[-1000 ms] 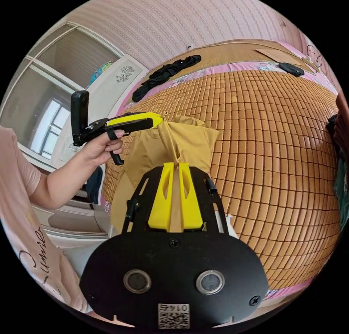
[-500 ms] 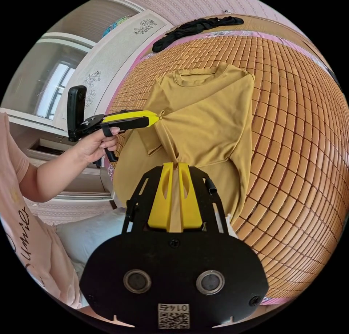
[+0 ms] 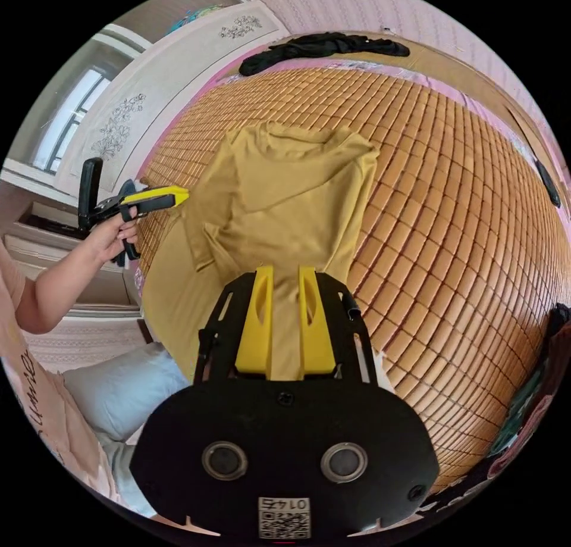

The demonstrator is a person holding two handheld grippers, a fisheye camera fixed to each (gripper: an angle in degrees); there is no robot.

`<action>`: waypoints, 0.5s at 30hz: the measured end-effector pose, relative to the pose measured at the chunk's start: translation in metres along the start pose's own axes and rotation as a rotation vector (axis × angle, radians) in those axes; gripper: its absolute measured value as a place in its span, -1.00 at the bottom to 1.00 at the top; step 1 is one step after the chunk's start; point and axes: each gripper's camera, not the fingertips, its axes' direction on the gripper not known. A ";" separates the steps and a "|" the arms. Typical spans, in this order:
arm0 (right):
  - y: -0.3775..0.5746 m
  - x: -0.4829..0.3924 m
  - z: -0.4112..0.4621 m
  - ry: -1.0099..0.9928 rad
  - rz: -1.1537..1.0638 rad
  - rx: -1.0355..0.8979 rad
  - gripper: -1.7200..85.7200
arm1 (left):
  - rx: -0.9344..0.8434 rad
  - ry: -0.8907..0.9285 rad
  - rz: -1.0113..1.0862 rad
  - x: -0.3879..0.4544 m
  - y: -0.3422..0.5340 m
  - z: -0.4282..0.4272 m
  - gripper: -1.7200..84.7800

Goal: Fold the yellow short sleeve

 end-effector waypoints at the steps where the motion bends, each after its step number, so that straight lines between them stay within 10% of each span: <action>1: -0.009 0.007 -0.001 0.016 0.018 0.021 -0.78 | 0.012 -0.014 -0.014 -0.007 -0.006 -0.002 -0.82; 15: -0.109 0.089 0.006 0.044 0.181 0.093 -0.95 | -0.103 -0.047 -0.024 -0.060 -0.136 0.026 -0.79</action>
